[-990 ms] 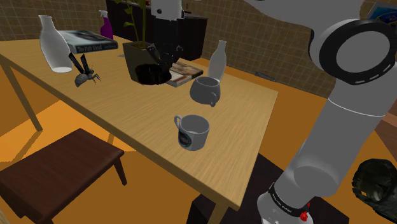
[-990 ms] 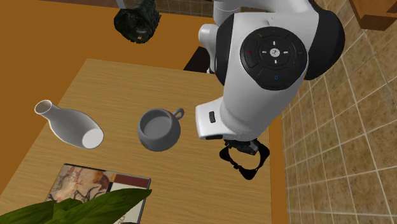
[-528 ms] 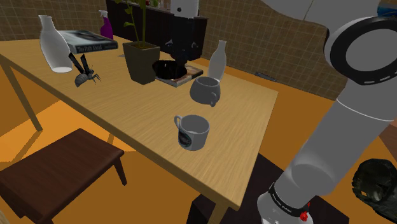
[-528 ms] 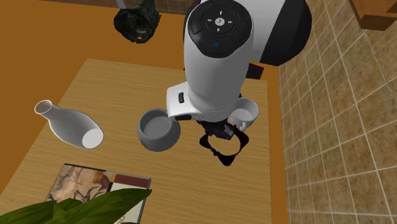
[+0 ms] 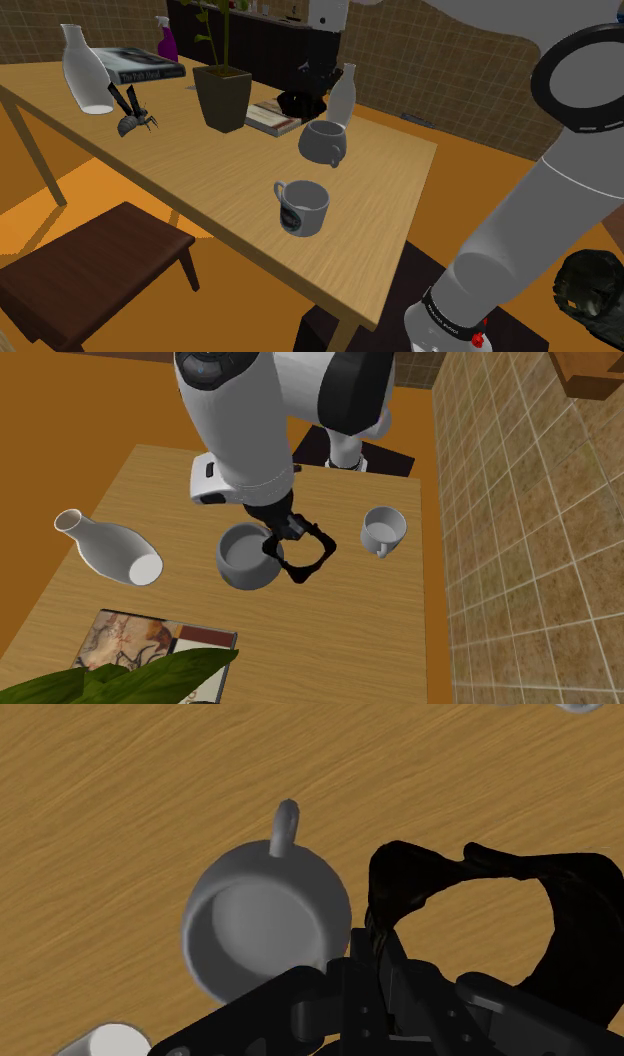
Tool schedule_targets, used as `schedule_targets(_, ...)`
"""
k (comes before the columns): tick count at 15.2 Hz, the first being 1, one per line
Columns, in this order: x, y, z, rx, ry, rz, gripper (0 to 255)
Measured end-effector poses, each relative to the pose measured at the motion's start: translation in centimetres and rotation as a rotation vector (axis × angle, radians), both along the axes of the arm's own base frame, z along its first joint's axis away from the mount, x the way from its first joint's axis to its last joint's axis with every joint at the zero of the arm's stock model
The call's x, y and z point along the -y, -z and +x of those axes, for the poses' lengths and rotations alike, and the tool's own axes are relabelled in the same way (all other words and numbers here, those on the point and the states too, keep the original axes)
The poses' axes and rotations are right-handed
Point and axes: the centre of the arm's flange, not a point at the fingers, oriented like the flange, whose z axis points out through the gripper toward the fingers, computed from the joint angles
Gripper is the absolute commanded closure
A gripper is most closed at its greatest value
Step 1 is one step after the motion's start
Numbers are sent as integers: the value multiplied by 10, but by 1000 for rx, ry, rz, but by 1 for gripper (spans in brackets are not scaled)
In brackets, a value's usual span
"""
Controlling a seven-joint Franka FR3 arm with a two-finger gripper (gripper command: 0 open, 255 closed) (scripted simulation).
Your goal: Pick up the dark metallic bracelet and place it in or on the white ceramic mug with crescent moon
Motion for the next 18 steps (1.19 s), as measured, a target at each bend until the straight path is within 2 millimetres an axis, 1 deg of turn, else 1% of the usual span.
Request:
schedule_targets(4, 53, -2, -2, 0, 0, 0, 255)
schedule_targets(5, 67, -4, -6, 0, 0, 0, 255)
schedule_targets(6, 77, -4, -5, 1, 0, 0, 255)
schedule_targets(7, 92, -6, -3, 0, 0, 0, 255)
schedule_targets(8, 109, -3, -6, 0, 1, 0, 255)
schedule_targets(9, 118, -2, -6, 0, 0, 0, 255)
schedule_targets(11, 125, 6, -9, 0, -1, 0, 255)
schedule_targets(18, 127, 43, -9, 0, -1, 1, 255)
